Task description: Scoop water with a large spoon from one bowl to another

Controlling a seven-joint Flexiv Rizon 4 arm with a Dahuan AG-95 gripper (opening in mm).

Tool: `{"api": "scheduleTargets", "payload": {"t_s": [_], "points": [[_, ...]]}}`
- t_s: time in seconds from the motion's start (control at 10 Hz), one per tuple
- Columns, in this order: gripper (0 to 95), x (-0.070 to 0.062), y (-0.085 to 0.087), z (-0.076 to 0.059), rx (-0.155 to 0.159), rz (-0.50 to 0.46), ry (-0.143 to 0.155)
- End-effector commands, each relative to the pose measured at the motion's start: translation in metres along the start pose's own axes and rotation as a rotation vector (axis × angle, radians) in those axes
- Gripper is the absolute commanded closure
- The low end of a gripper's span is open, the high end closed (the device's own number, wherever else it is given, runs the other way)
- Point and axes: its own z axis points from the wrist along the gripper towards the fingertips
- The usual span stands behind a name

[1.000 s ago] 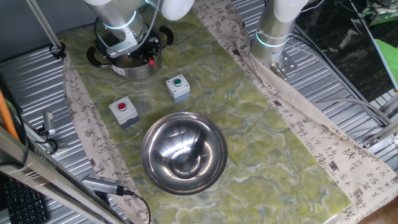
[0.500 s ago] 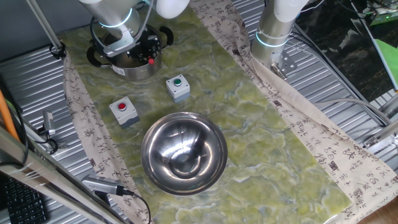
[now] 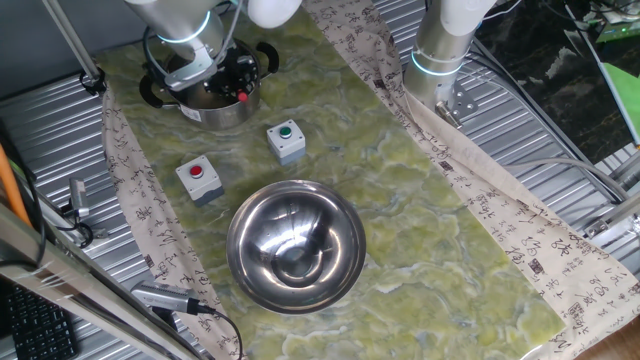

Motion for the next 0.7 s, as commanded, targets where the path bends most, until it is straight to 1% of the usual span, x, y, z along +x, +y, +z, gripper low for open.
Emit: {"api": "scheduleTargets", "payload": {"t_s": [0.1,0.3,0.7], "points": [[95.0,-0.0010,0.0001,-0.0018,0.007,0.003,0.003],[95.0,-0.0013,-0.0006,-0.0022,0.013,0.006,-0.003],[95.0,-0.0027,-0.0012,-0.0058,0.019,0.001,0.000]]}}
